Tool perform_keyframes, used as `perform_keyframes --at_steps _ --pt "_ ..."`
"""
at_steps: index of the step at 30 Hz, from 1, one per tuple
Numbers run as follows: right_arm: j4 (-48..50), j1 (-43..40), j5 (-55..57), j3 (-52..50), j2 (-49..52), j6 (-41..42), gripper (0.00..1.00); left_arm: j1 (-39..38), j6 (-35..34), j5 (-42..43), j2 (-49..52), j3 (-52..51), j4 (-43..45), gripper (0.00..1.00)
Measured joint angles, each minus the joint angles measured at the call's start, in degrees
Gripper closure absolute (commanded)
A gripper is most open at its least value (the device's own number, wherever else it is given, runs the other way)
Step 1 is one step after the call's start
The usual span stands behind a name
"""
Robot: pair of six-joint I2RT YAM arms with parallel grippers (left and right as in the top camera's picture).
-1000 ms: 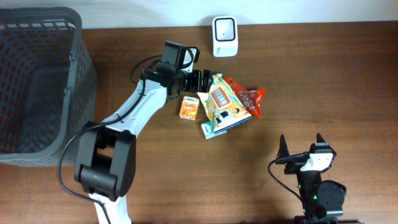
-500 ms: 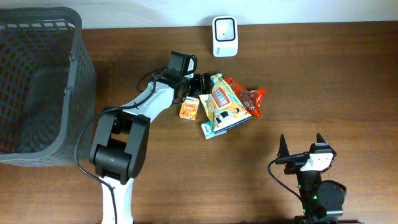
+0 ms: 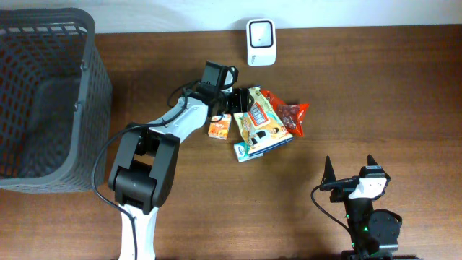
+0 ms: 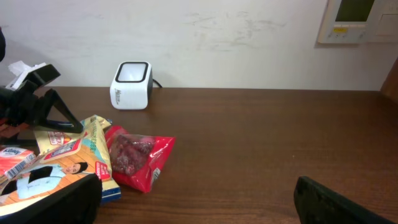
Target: Scan the item barcode
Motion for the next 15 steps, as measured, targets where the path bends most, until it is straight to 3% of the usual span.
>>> perform_keyframes --at_steps 3,8,9,15 --pt "0.0 0.0 0.0 0.0 0.0 0.0 0.02 -0.09 0.0 0.0 0.15 0.0 0.85 0.31" --pt "0.0 0.0 0.0 0.0 0.0 -0.02 0.02 -0.09 -0.13 0.31 2.51 0.35 2.99 0.96" --pt "0.0 0.0 0.0 0.0 0.0 -0.04 0.02 -0.07 -0.2 0.48 2.93 0.39 3.17 1.0" --pt "0.0 0.0 0.0 0.0 0.0 -0.02 0.02 -0.13 -0.33 1.01 3.54 0.48 4.24 1.0"
